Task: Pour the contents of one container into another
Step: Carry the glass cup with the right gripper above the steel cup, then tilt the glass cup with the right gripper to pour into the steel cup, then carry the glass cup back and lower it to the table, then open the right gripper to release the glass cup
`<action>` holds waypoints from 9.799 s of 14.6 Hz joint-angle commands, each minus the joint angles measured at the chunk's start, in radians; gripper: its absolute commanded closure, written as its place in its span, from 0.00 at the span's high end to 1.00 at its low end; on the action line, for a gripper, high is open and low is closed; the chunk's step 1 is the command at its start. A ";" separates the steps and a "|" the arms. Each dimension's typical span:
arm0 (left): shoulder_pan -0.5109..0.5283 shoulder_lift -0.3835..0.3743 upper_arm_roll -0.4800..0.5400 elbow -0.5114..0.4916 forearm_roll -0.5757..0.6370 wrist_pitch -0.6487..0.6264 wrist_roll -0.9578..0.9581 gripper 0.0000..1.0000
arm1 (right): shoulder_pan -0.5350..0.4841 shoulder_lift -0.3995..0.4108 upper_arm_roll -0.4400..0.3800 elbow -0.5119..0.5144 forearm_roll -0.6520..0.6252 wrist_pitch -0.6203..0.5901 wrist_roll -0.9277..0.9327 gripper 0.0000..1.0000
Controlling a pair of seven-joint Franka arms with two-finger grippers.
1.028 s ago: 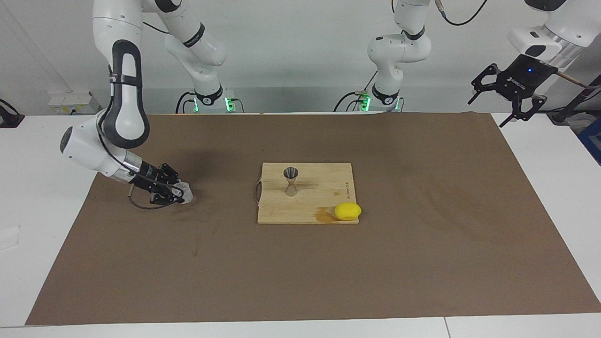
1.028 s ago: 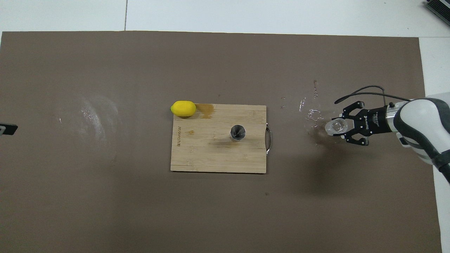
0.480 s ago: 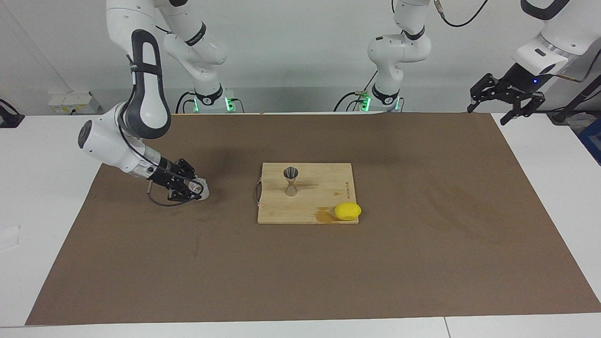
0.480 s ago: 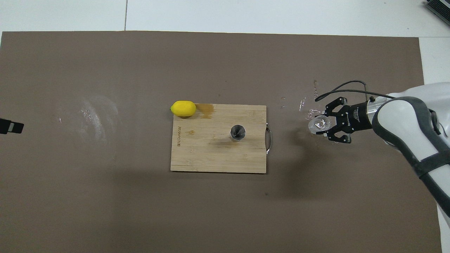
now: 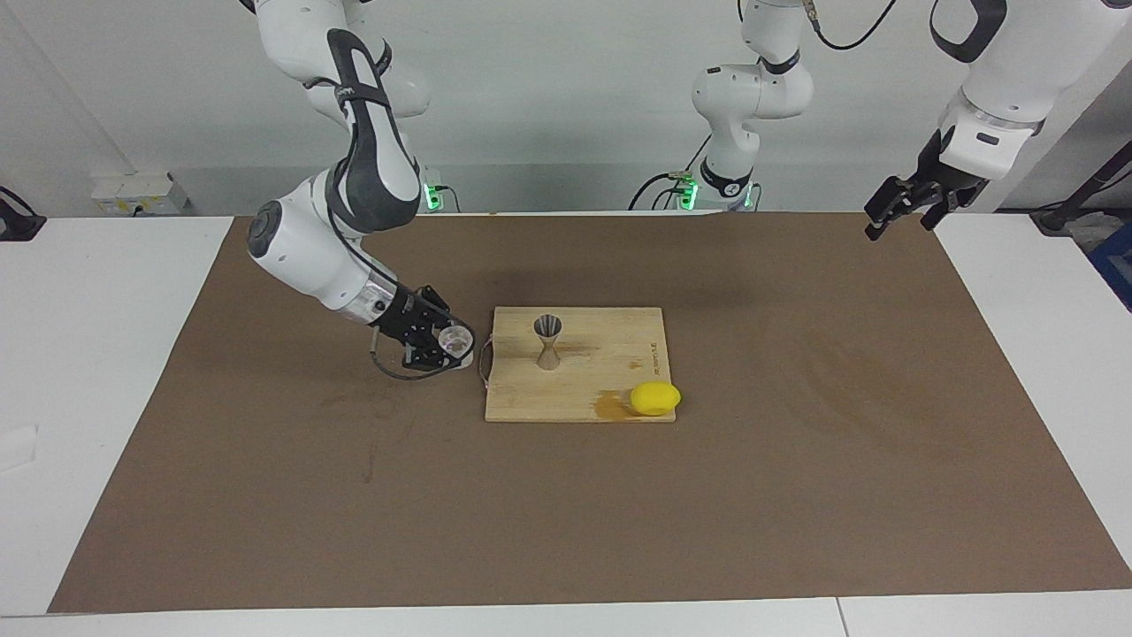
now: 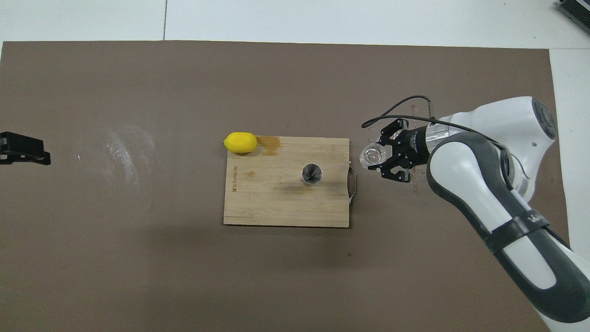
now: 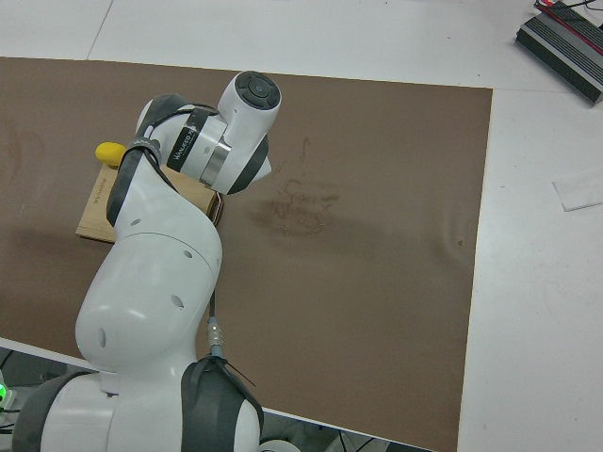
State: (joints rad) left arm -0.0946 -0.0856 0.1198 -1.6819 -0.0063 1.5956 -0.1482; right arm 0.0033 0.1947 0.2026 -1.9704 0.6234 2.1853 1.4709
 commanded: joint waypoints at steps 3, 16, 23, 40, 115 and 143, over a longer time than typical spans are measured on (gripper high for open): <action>-0.010 -0.037 0.008 -0.042 0.022 0.018 -0.031 1.00 | 0.073 0.011 -0.002 0.015 0.038 0.077 0.080 0.12; -0.065 -0.042 0.009 -0.053 0.022 0.038 -0.028 1.00 | 0.195 0.015 -0.008 0.027 -0.085 0.119 0.187 0.12; -0.010 -0.048 0.001 -0.071 0.022 0.104 0.089 1.00 | 0.213 0.017 -0.006 0.038 -0.183 0.114 0.203 0.12; 0.072 -0.066 -0.129 -0.133 0.020 0.156 0.099 1.00 | 0.250 0.019 -0.008 0.077 -0.438 0.073 0.217 0.12; 0.073 -0.066 -0.131 -0.131 0.020 0.155 0.101 1.00 | -0.434 0.135 -0.005 -0.057 0.015 -0.125 -0.641 0.22; 0.073 -0.066 -0.131 -0.131 0.020 0.155 0.101 1.00 | -0.117 -0.207 0.004 0.155 -0.591 -0.407 -1.126 1.00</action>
State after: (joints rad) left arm -0.0196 -0.1211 -0.0103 -1.7846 -0.0030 1.7538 -0.0391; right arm -0.1269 -0.0132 0.2049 -1.9143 0.0690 1.8706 0.3817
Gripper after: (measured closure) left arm 0.000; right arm 0.000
